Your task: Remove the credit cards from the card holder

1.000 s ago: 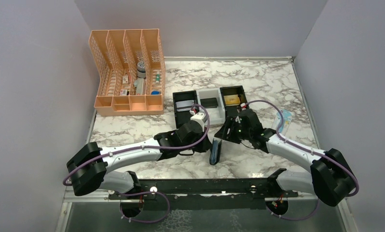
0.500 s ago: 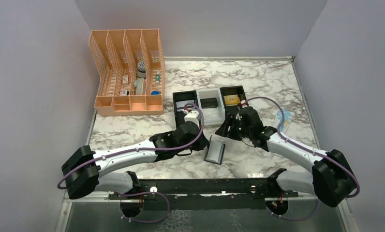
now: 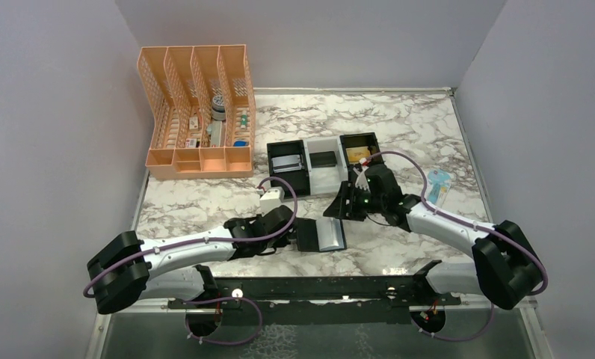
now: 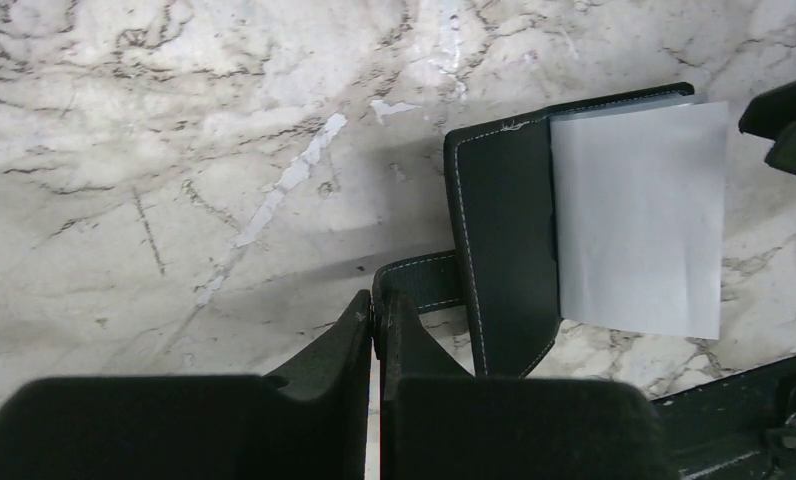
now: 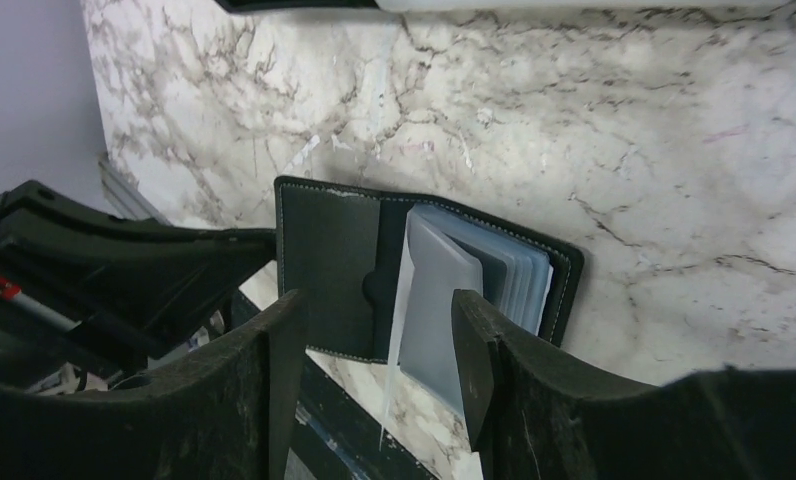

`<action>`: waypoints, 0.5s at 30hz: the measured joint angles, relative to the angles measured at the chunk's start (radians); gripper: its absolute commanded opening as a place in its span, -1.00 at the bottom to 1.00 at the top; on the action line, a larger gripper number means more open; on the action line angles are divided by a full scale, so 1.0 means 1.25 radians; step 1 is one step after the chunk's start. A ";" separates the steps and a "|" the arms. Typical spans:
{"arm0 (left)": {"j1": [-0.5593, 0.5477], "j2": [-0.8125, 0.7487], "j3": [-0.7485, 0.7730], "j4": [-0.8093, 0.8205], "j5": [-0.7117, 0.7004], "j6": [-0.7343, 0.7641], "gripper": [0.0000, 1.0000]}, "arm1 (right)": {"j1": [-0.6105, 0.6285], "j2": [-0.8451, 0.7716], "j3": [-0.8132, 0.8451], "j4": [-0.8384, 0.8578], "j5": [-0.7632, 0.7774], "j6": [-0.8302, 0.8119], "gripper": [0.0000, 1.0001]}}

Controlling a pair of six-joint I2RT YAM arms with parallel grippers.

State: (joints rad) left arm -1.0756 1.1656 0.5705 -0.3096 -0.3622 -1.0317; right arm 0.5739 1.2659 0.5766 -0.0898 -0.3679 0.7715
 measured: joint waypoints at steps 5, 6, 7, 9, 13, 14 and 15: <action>0.000 -0.013 -0.014 -0.017 -0.008 -0.009 -1.00 | 0.000 0.019 -0.010 0.021 -0.055 0.000 0.09; 0.000 -0.013 -0.014 -0.017 -0.008 -0.009 -1.00 | 0.000 0.021 -0.010 0.023 -0.062 0.000 0.09; 0.000 -0.014 -0.014 -0.017 -0.009 -0.009 -1.00 | 0.000 0.023 -0.010 0.025 -0.067 -0.001 0.10; 0.000 -0.014 -0.014 -0.017 -0.009 -0.009 -1.00 | 0.000 0.026 -0.010 0.024 -0.073 -0.005 0.12; 0.000 -0.014 -0.014 -0.017 -0.009 -0.009 -1.00 | 0.000 0.035 -0.010 0.020 -0.072 -0.021 0.15; 0.000 -0.013 -0.014 -0.017 -0.009 -0.008 -1.00 | 0.000 0.040 -0.010 0.017 -0.072 -0.024 0.16; 0.000 -0.012 -0.014 -0.017 -0.009 -0.008 -1.00 | 0.000 0.045 -0.010 0.014 -0.072 -0.029 0.18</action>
State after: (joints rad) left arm -1.0756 1.1503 0.5529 -0.3309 -0.3733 -1.0416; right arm 0.5739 1.3228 0.5640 -0.0727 -0.4576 0.7357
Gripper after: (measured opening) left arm 0.043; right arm 0.572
